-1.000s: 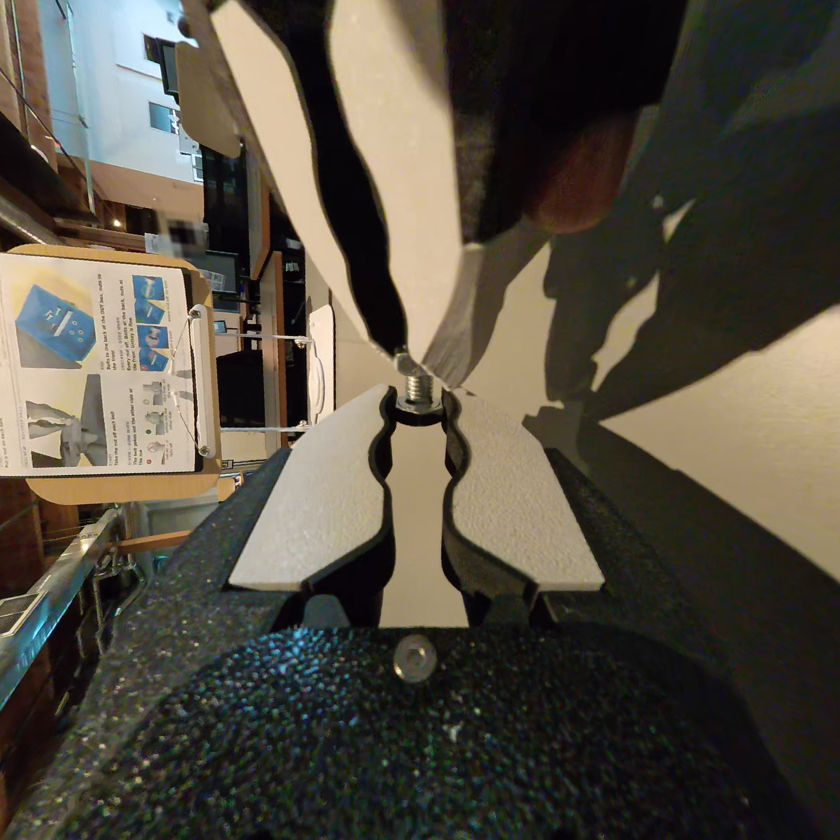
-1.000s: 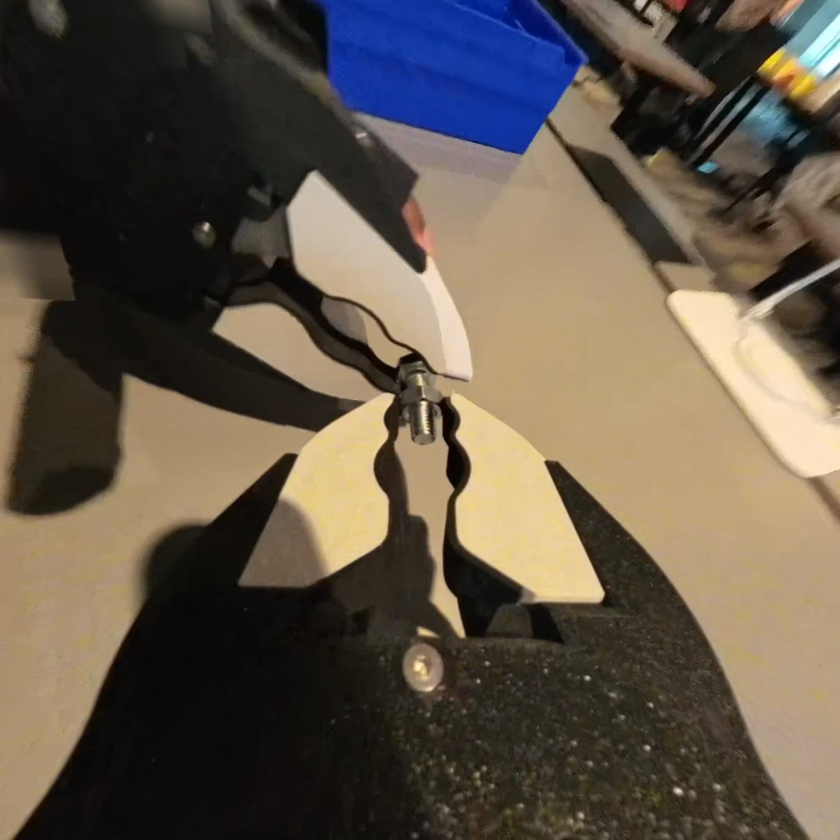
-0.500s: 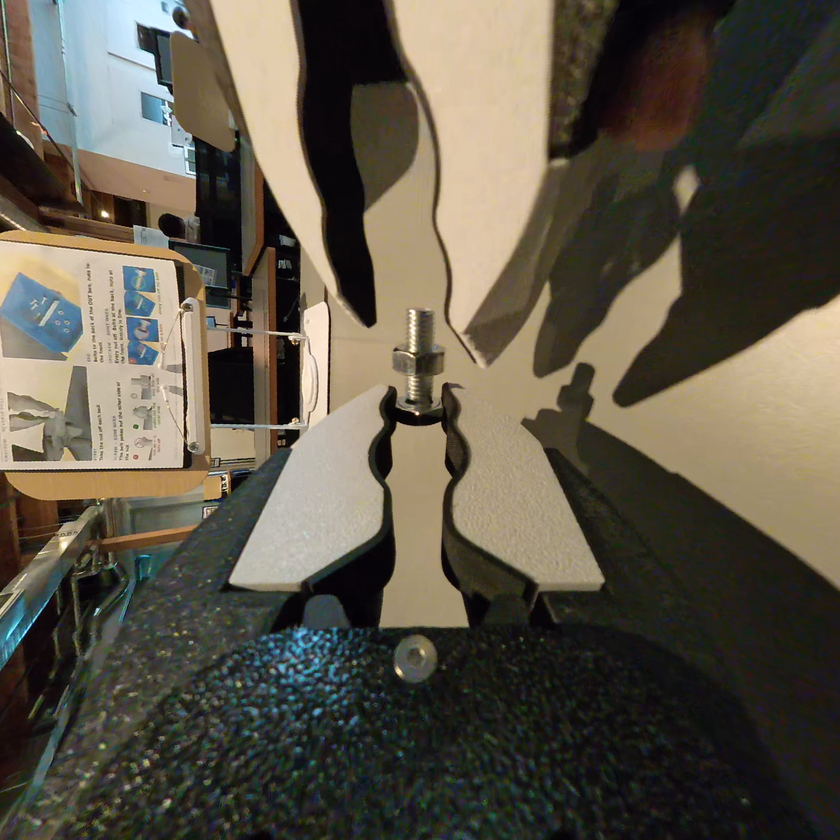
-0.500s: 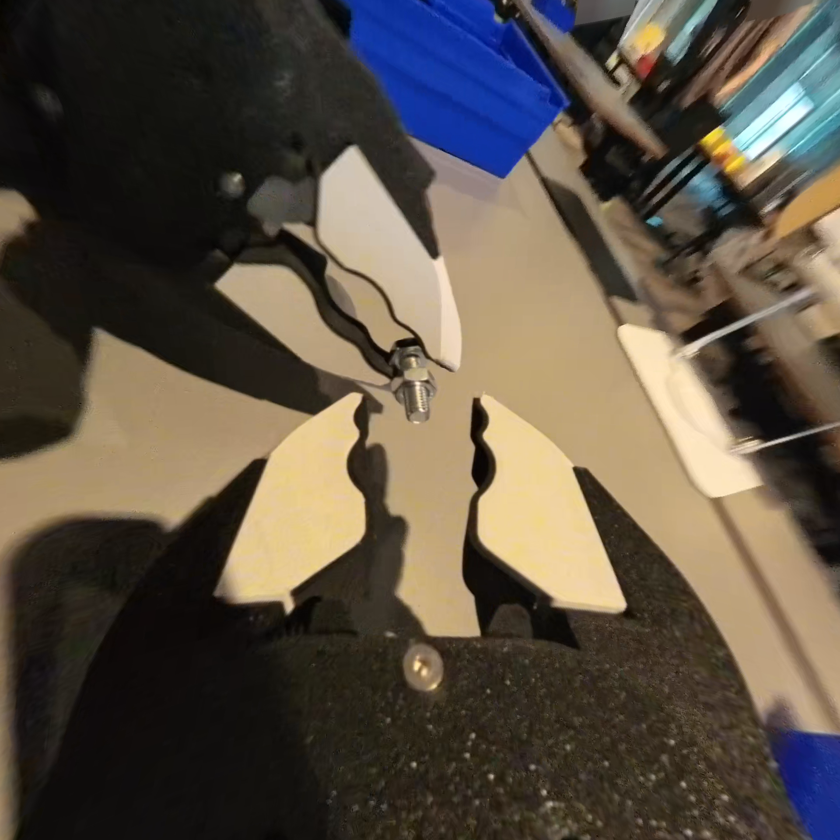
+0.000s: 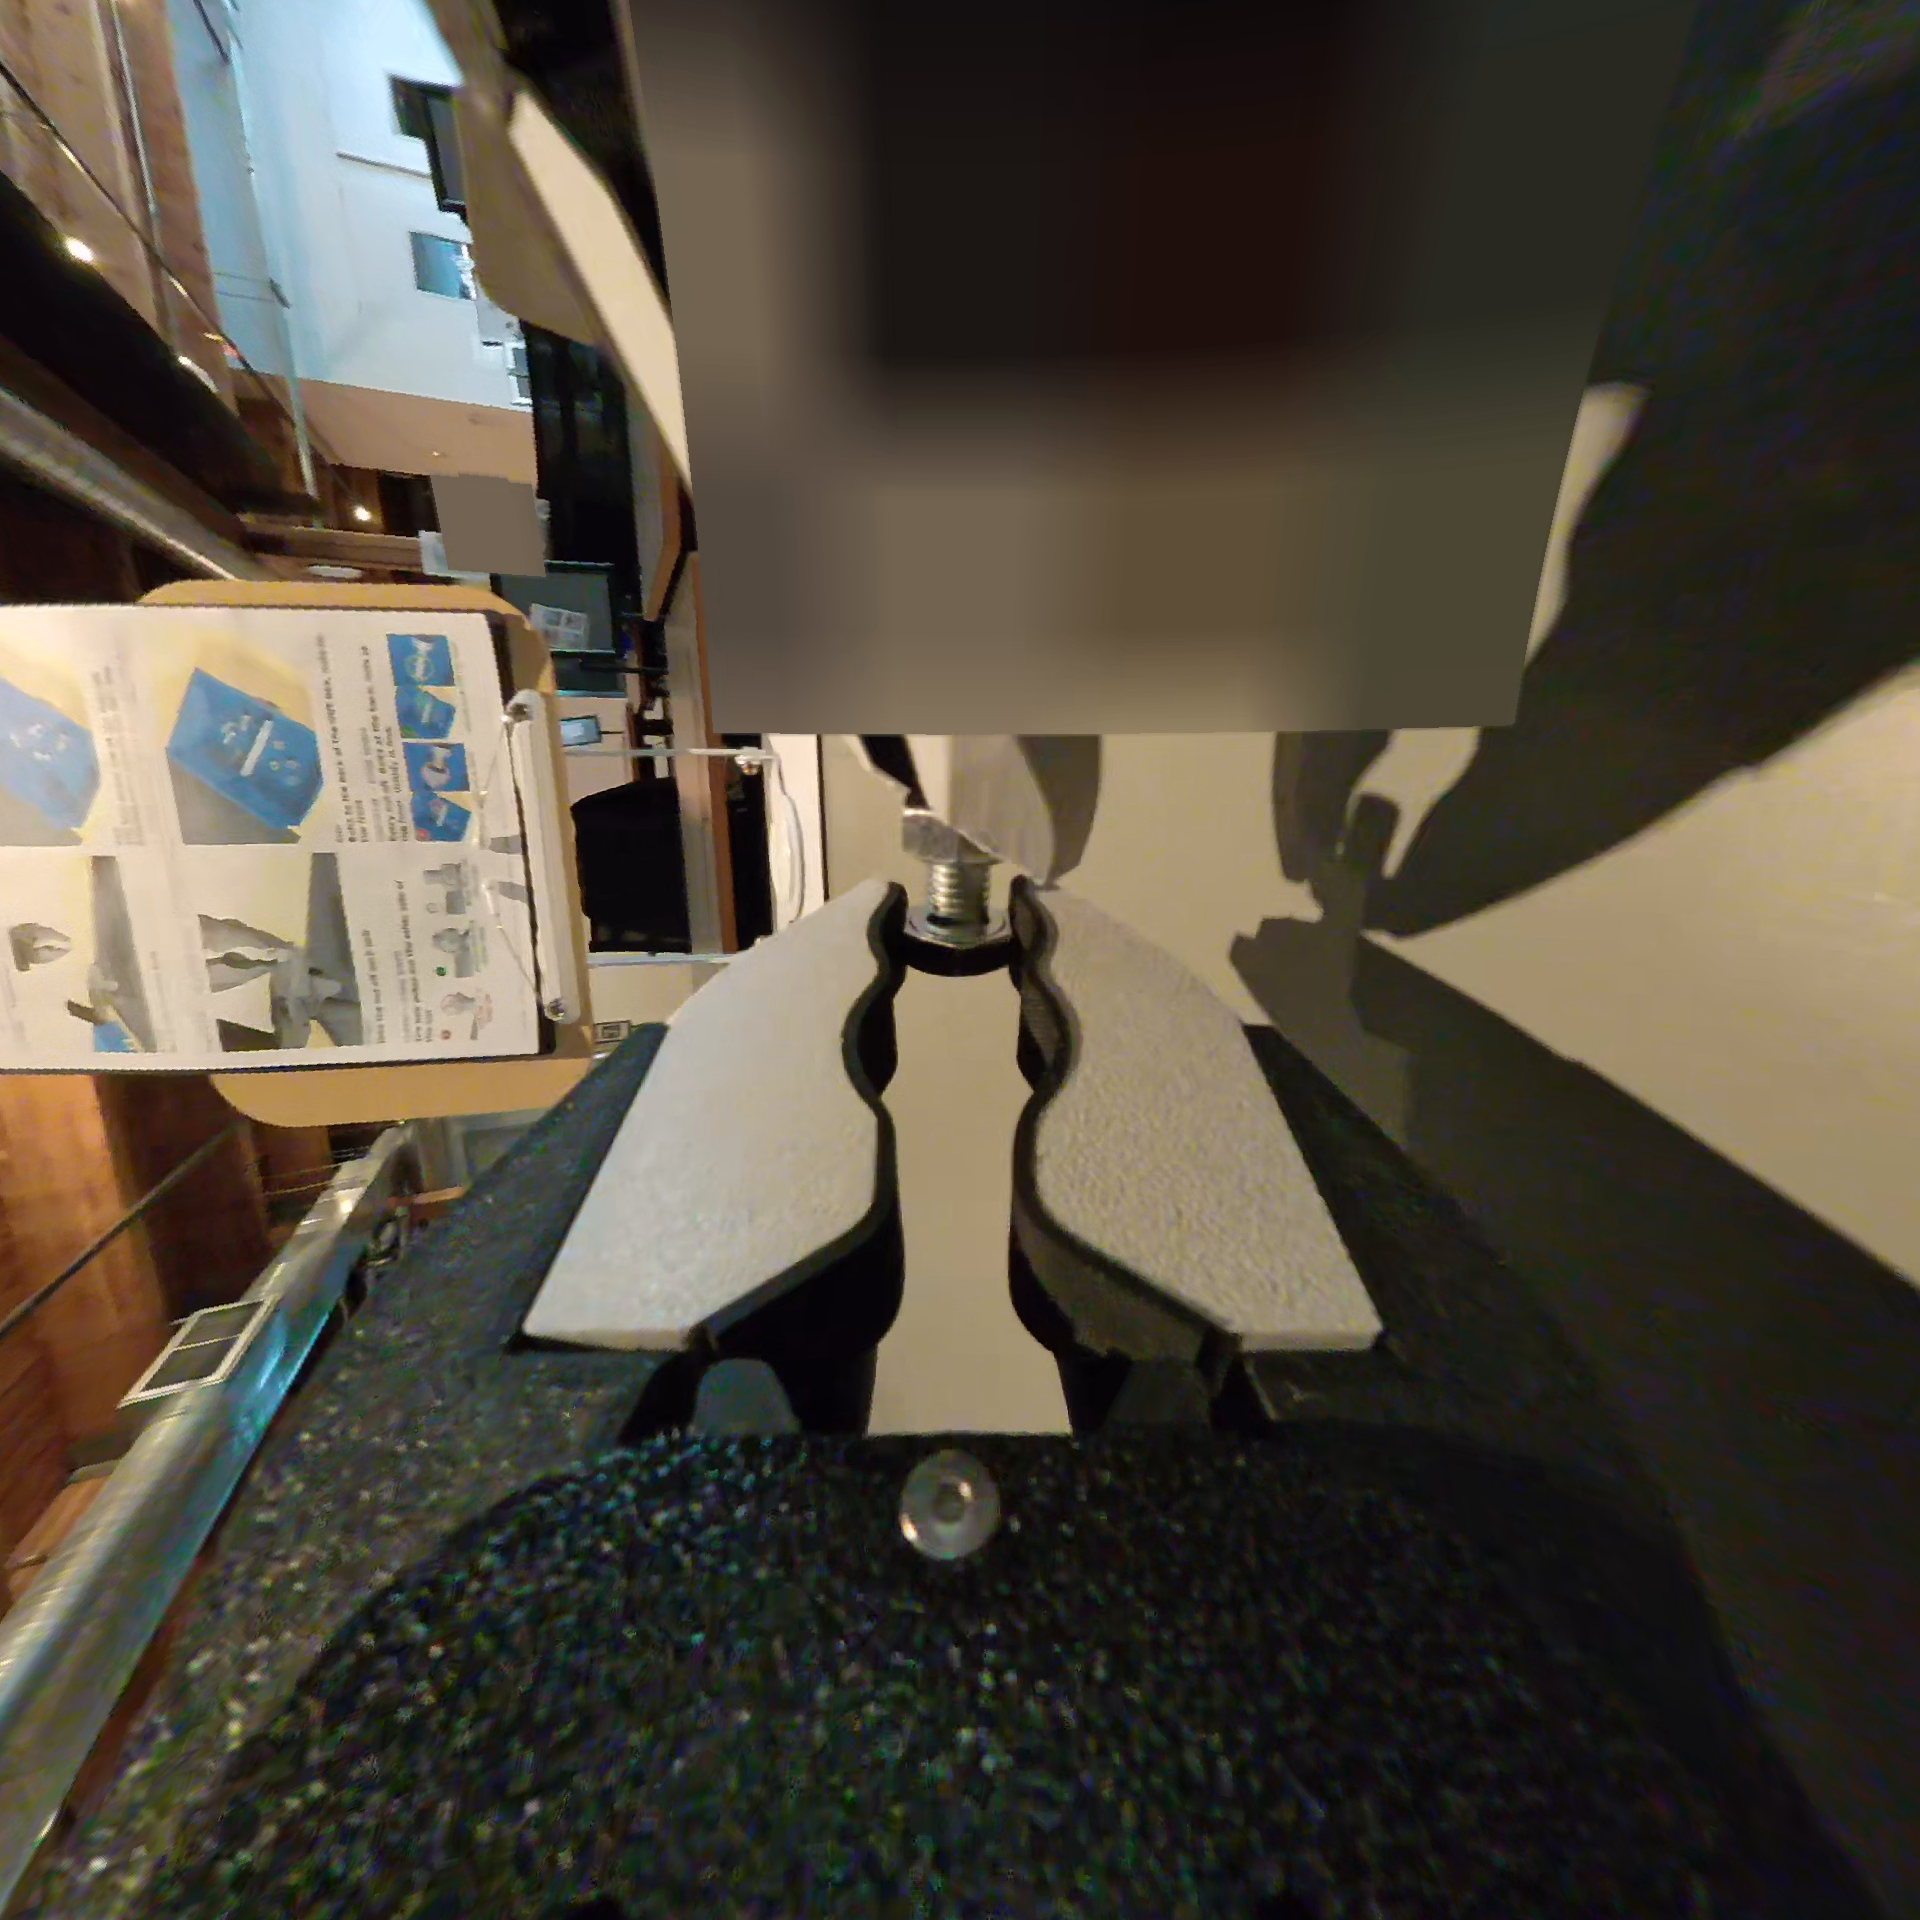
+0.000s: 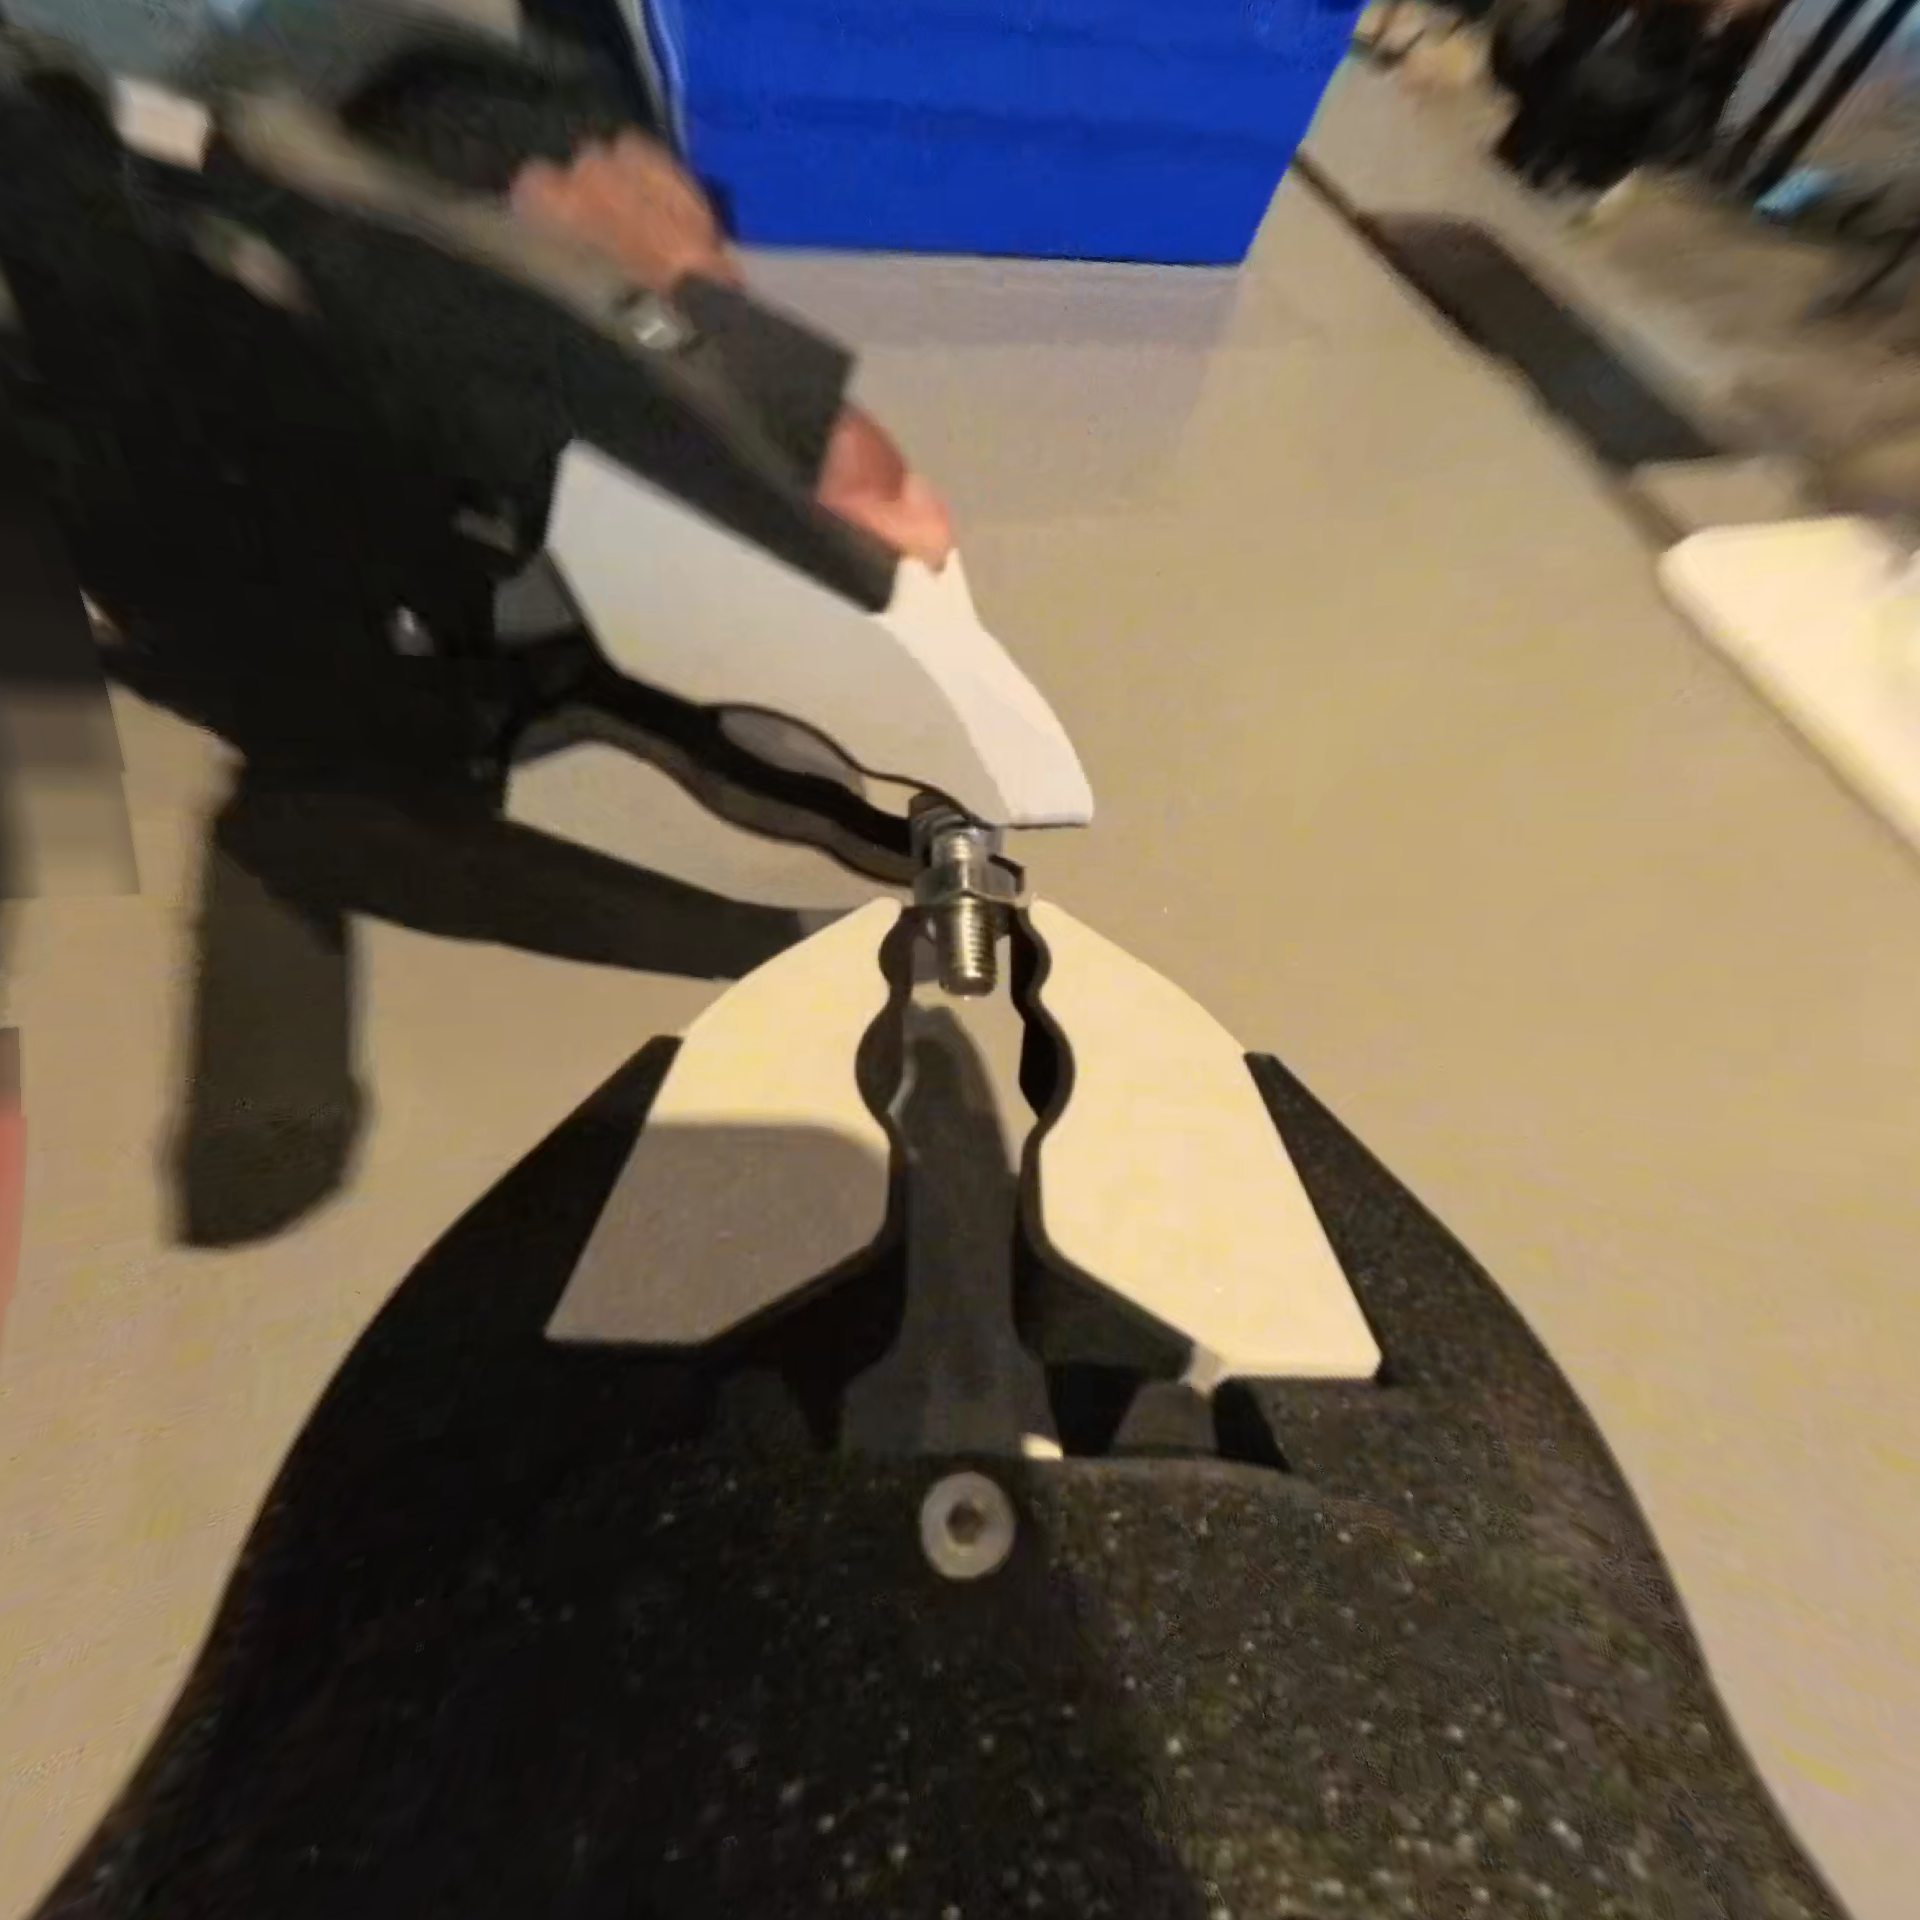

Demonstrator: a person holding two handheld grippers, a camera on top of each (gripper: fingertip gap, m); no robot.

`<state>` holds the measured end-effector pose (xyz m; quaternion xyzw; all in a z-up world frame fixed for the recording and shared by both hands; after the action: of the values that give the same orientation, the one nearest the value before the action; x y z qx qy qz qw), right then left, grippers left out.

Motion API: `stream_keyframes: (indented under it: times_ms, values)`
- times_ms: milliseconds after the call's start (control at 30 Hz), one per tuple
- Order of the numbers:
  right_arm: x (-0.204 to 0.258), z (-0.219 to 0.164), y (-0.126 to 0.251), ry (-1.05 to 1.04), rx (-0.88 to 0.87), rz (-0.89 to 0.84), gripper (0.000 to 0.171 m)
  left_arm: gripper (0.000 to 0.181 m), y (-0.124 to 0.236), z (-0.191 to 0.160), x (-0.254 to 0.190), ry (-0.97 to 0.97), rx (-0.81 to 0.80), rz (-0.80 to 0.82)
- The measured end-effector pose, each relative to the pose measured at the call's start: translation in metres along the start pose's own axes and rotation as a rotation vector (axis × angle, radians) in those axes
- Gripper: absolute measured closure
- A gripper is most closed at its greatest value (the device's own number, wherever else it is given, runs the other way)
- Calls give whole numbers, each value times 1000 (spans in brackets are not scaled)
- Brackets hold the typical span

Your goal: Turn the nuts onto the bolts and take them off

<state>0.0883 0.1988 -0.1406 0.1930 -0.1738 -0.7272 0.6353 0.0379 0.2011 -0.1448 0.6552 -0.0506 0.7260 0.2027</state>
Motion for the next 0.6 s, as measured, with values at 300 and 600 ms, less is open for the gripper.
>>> stream_keyframes:
  times_ms: [300,600]
  values:
    - [-8,-2,9,-56,-89,72,126,163,0,-1,4,57,-2,-4]
    - [4,1,1,526,140,-262,141,163,0,-2,3,82,-5,-28]
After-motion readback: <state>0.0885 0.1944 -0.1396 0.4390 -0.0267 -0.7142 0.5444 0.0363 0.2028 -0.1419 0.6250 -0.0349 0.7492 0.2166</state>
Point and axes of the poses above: each gripper's, where its closed fingertips meet, y back along the fingers, z out of its top, x = y × z across the jaws, the point moved 4 cm from there along y, back along the fingers, and after that the axes turned 11 degrees about z, right-handed, at the moved point
